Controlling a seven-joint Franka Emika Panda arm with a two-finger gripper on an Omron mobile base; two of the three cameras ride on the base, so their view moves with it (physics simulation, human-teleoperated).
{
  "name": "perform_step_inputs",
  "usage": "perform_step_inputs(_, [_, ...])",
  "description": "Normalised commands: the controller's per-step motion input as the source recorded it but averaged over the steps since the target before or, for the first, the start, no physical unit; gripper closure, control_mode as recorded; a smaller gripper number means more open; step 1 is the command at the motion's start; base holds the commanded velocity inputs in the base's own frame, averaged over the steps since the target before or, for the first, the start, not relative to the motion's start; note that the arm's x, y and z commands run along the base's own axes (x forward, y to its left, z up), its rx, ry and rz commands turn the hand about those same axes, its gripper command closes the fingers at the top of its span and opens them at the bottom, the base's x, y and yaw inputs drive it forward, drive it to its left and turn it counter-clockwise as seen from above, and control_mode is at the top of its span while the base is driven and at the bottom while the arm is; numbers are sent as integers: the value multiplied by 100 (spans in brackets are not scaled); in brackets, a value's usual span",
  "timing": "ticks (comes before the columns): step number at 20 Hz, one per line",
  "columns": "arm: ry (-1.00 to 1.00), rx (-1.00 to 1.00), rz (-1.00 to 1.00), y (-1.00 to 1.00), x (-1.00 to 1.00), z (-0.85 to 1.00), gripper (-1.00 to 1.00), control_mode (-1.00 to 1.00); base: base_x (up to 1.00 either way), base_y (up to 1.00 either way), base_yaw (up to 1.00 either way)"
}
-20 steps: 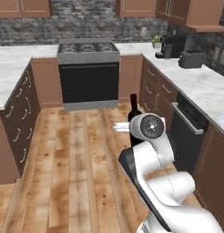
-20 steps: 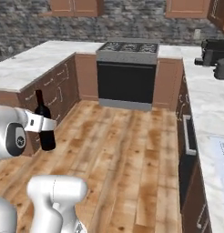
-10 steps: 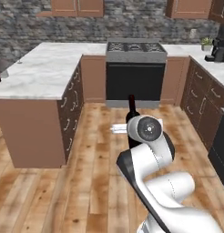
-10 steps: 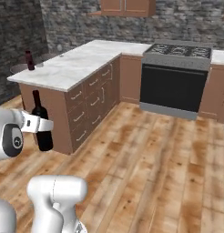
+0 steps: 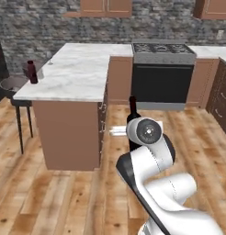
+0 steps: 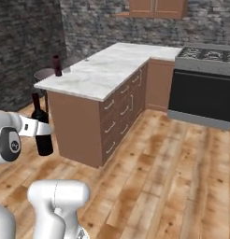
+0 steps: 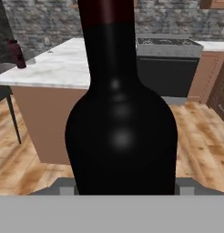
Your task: There is a wine glass and glass cup on the dining counter. Place the wine bottle next to the wine glass and the juice bottle next to the glass cup.
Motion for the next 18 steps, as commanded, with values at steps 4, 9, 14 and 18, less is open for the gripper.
perform_step_inputs(4, [0, 0, 0, 0, 0, 0, 100, 100, 56, 88, 0])
perform_step_inputs(9, [0, 0, 0, 0, 0, 0, 100, 100, 58, 86, 0])
perform_step_inputs(14, [0, 0, 0, 0, 0, 0, 100, 100, 60, 82, 0])
perform_step_inputs(18, [0, 0, 0, 0, 0, 0, 100, 100, 59, 75, 0])
